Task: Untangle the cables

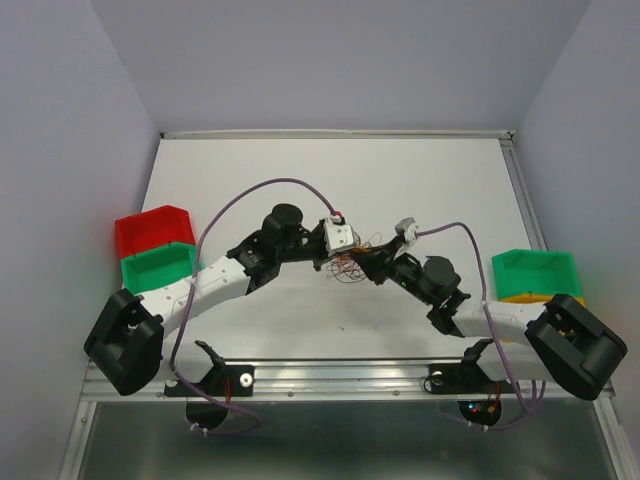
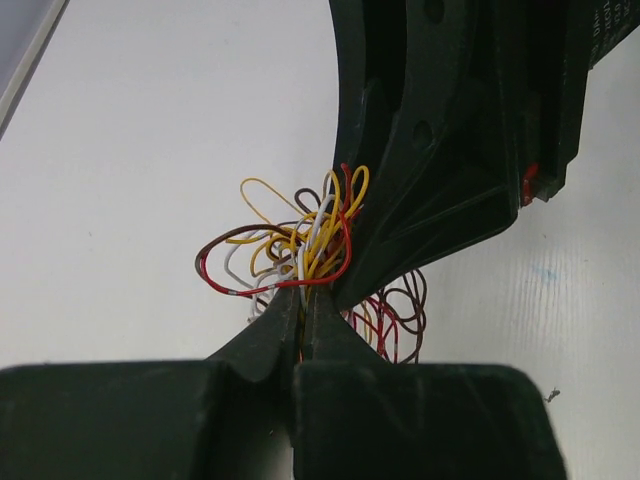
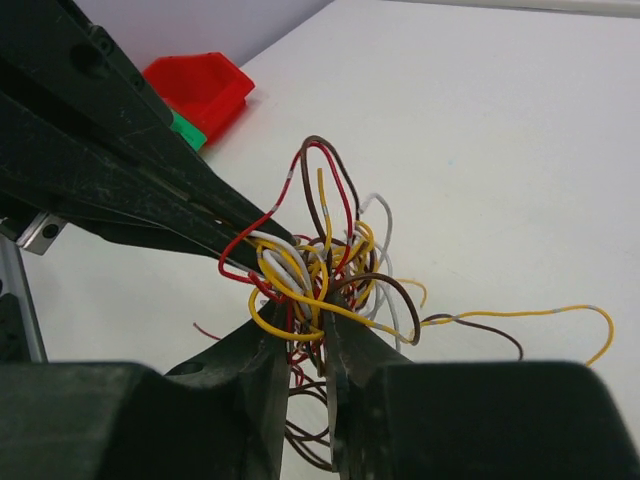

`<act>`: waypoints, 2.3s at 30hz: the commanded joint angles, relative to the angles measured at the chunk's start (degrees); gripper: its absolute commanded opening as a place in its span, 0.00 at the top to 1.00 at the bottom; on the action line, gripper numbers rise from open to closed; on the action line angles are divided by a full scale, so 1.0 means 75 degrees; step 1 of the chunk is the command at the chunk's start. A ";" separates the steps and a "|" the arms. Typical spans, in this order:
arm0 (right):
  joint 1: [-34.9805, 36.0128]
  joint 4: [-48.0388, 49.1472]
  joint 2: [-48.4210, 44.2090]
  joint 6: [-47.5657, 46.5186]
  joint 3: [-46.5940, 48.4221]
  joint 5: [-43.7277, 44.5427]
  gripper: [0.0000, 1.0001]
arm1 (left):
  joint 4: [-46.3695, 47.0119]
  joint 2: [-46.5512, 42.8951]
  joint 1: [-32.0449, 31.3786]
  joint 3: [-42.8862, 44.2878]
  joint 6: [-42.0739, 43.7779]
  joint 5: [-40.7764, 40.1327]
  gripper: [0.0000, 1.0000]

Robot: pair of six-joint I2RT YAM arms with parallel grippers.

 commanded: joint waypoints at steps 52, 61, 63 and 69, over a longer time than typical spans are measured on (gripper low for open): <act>0.0104 -0.0593 -0.3557 -0.0523 -0.1710 1.0268 0.99 | 0.1111 -0.1958 0.2681 0.0134 -0.3227 -0.4549 1.00; 0.0104 -0.0897 -0.3549 -0.0955 -0.1489 0.6291 0.39 | 0.1369 -0.1877 0.2704 -0.0043 -0.2760 -0.0979 1.00; 0.0105 -0.0921 -0.3197 -0.1226 -0.1266 0.4274 0.22 | 0.1241 -0.1702 0.2646 0.0016 -0.2653 0.0093 1.00; 0.0104 -0.0535 -0.1662 -0.1202 -0.0364 0.0745 0.17 | 0.0795 -0.1748 0.2002 0.0087 -0.2091 0.1070 1.00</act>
